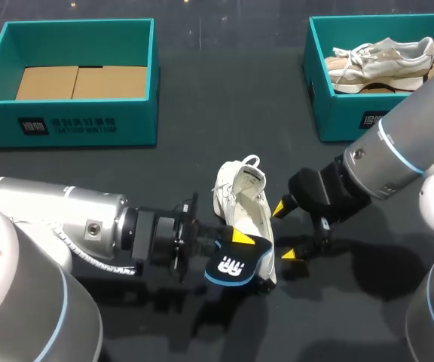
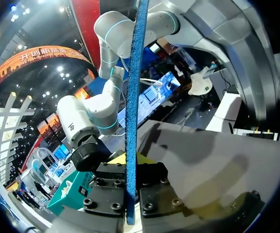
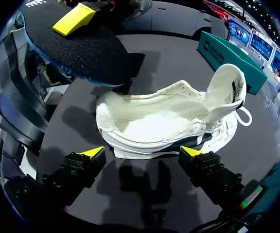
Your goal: Take the shoe out of the shoebox, open the shoe tongue, remove and reinsert the insole, then place the shoe into the shoebox
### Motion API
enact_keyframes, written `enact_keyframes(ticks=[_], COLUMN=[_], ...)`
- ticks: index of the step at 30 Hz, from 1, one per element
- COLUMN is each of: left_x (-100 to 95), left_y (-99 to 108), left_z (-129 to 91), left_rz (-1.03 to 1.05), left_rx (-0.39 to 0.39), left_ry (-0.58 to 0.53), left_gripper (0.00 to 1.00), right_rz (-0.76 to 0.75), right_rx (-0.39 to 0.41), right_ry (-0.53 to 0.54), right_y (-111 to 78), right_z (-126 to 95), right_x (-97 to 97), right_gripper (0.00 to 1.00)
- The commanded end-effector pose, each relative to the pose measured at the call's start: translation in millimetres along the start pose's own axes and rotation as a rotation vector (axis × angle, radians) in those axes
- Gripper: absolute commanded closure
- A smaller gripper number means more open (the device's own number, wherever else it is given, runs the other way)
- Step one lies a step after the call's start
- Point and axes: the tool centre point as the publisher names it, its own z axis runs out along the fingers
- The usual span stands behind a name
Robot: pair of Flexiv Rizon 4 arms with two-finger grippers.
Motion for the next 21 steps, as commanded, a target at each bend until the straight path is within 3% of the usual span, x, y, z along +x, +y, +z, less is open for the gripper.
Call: enact_keyframes(ticks=[1, 21], left_x=[-4.0, -6.7], left_y=[11.8, 15.8], left_z=[15.2, 21.3], left_rz=[-0.007, -0.041], left_rx=[0.012, 0.045], left_ry=[-0.006, 0.008], left_gripper=[1.00, 1.00], right_rz=[0.005, 0.026], right_rx=[-0.002, 0.005], right_ry=[-0.007, -0.023], right_y=[-1.3, -4.0], right_z=[5.5, 6.6], right_x=[1.4, 2.5], right_gripper=[0.00, 0.00])
